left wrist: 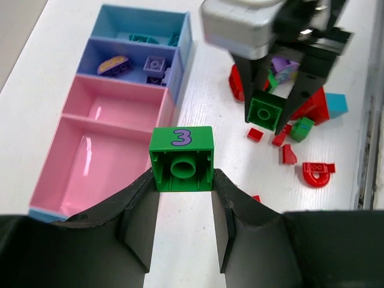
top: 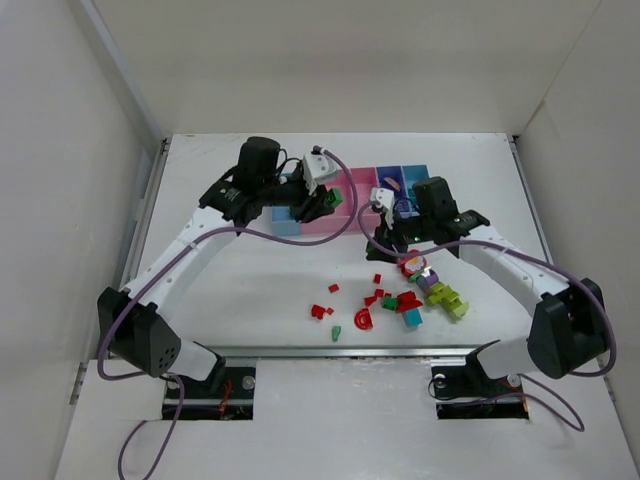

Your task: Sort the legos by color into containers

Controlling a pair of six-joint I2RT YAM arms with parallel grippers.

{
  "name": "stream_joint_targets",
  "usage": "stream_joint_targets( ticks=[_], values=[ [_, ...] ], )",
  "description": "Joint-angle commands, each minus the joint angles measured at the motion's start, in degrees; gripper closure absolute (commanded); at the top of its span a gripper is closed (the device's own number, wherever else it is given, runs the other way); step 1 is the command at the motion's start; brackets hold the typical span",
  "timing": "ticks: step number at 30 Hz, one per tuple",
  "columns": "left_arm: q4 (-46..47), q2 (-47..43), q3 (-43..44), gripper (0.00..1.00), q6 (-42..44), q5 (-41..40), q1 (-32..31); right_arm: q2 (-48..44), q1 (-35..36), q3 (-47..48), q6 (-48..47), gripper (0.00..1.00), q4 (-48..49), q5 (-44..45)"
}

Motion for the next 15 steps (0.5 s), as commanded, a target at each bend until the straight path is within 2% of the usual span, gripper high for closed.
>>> stream_joint_targets(
  ticks=[1,4,5,8,15],
  values=[
    [6.3,-1.2,-2.9,1.0,-9.2,-6.2,0.1,-1.6,-0.2,3.0,2.3,1.0,7.4,-2.6],
    [8.0,2.0,-4.8,1.0,-15.1,-17.3,1.4,2.9,-0.2,8.2,2.3,1.0,7.4,-3.2],
    [8.1,3.2,-5.5,1.0,-16.2,-24.7,2.0,4.2,-0.2,9.6,2.3,1.0,7.4,-3.2],
    [8.1,8.3,-4.7,1.0,-17.8,-32.7,4.3,9.9,-0.2,15.8,2.3,1.0,6.9,-4.0],
    [10.8,13.9,-3.9,1.0,-19.8,-34.5,8.6,21.8,-0.7,29.7,1.8,1.0,4.7,-6.8]
  ],
)
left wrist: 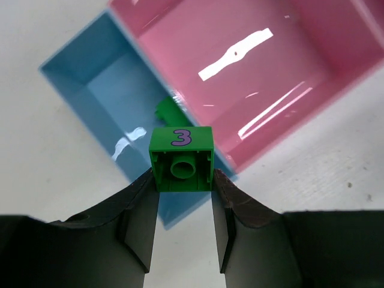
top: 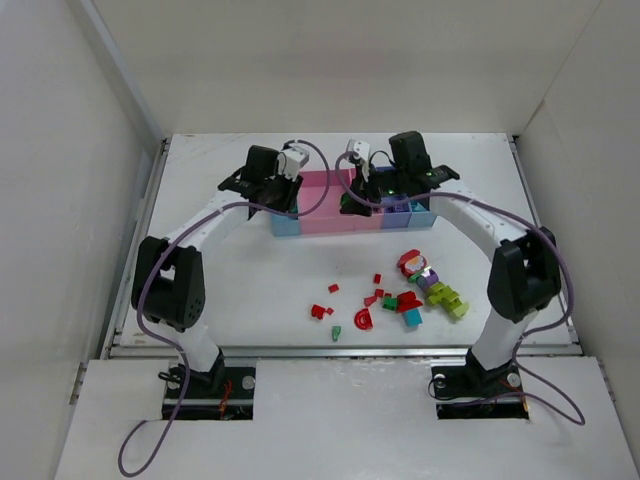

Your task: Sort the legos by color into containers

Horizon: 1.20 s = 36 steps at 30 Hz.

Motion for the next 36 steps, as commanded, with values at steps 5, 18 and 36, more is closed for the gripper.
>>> stream_joint_targets(
  ticks=[5,18,36],
  values=[
    [2.6,1.8,1.3,0.85,-1.5,-0.1,4.2,9.5,-0.3,13.1,-0.2,1.0,0.4,-4.9],
    [-4.9,4.3,7.8,0.28,-2.6,4.0,8.1,20.1,6.2,23.0,13.2,1.0,11.9,1.5],
    [-6.3,-18.0,-5.5,0.29,-22.6,-18.3,10.4,37.7,13.0,39.7,25.9,0.39,13.1,21.4]
  ],
)
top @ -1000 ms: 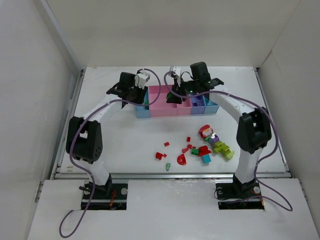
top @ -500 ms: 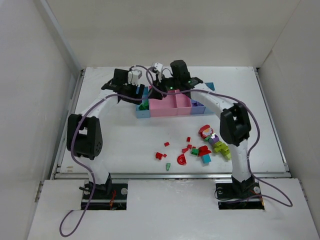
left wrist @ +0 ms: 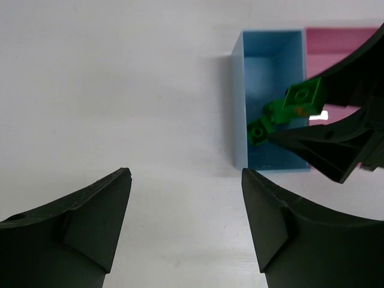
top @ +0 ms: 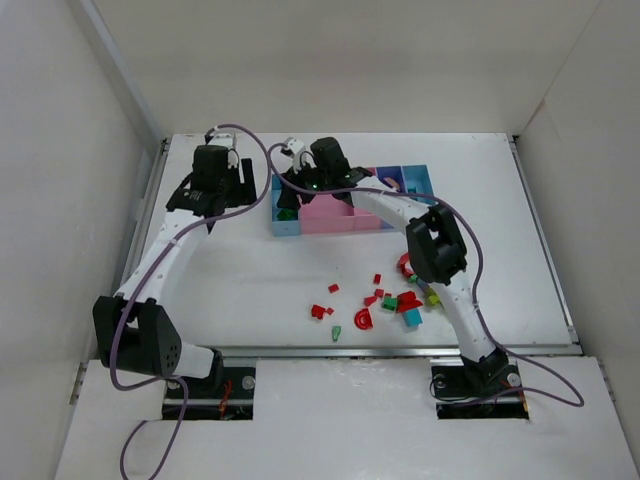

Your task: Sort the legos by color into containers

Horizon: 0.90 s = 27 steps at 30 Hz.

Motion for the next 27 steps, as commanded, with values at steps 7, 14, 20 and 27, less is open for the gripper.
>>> stream_joint_targets(
  ticks=[7,14,20,27],
  values=[
    [0.5,-1.1,-1.2,0.3,-0.1,1.0,-0.4,-3.8,1.7,2.1,0.1,0.0,3.1,4.5],
    [1.6,-1.6,-1.2,0.3,1.3,0.4,-1.4,-7.9,1.7,1.1,-2.3,0.0,3.1,5.0],
    [2.6,-2.2,-0.1,0.23,2.5,-1.5,-2.0,-16.4,1.7,-5.3,-5.7,0.0,3.1,9.0],
    [4.4,-4.0,1.1,0.0,-0.3,-5.6,-3.7,-42.3,4.5,-27.0,-26.6,0.0,7.3,46.0]
  ],
)
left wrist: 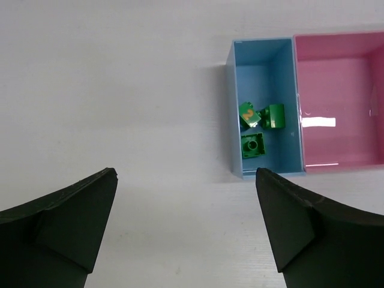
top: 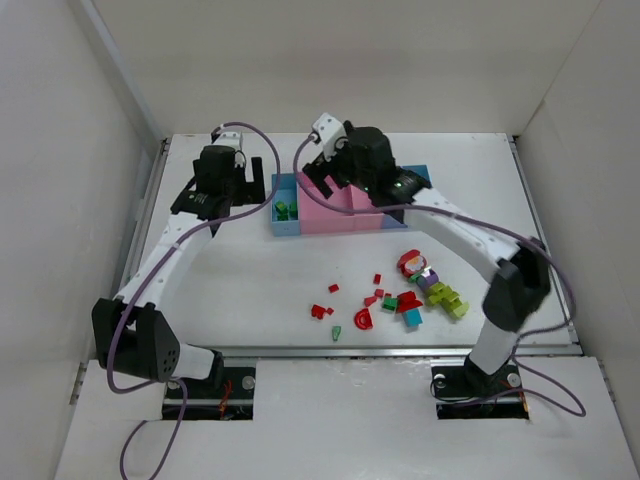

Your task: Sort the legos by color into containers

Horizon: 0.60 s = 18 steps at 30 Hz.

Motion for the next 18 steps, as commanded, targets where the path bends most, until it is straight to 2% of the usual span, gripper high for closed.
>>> stream_joint_targets(
  ticks=[1,2,3,5,7,8,10,13,14,16,18],
  values=[
    [2.8,-3.9,2.4,0.0,-1.6,-3.4,-1.5,-13.2,2.0,-7.2,-13.0,0.0,7.5,26.7],
    [2.8,-3.9,1.6,0.0,-1.6,-3.4,-1.6,-15.2,2.0,-12.0,-12.0,0.0,13.3,32.1],
    [2.8,-4.6,0.6,0.0,-1.6,-3.4,-2.1,-17.8,2.0,-13.5,-6.4,0.0,15.5,37.5],
    [2.8,-5.4,-0.9,0.0,-1.6,-4.4,-3.3,-19.6,1.4,-14.9,-2.1,0.0,12.3,42.3],
    [3.3,-7.4,-3.5,0.0,-1.6,-6.6,-4.8,-22.6,1.4,-16.3,-1.6,0.0,4.1,31.9],
    [3.3,-8.1,-4.4,0.0,-1.6,-7.7,-5.4,-23.3,1.9,-16.8,-0.4,0.0,0.1,17.9],
    [4.7,-10.2,-7.6,0.0,-0.9,-9.5,-6.6,-23.4,4.0,-19.9,1.3,0.0,-7.8,6.1],
    [6.1,-12.7,-10.6,0.0,0.5,-13.8,-8.6,-18.7,12.5,-24.5,4.2,0.05,-13.0,2.0],
    [7.1,-13.3,-12.4,0.0,1.1,-16.0,-9.1,-17.0,15.0,-25.2,5.4,0.11,-13.7,2.0],
    [8.2,-14.2,-13.9,0.0,1.8,-18.1,-10.7,-14.2,20.1,-27.0,7.1,0.17,-13.8,0.2],
    [9.3,-15.2,-15.8,0.0,2.6,-20.8,-12.5,-11.9,21.9,-28.3,10.3,0.21,-11.4,-1.3]
  ],
)
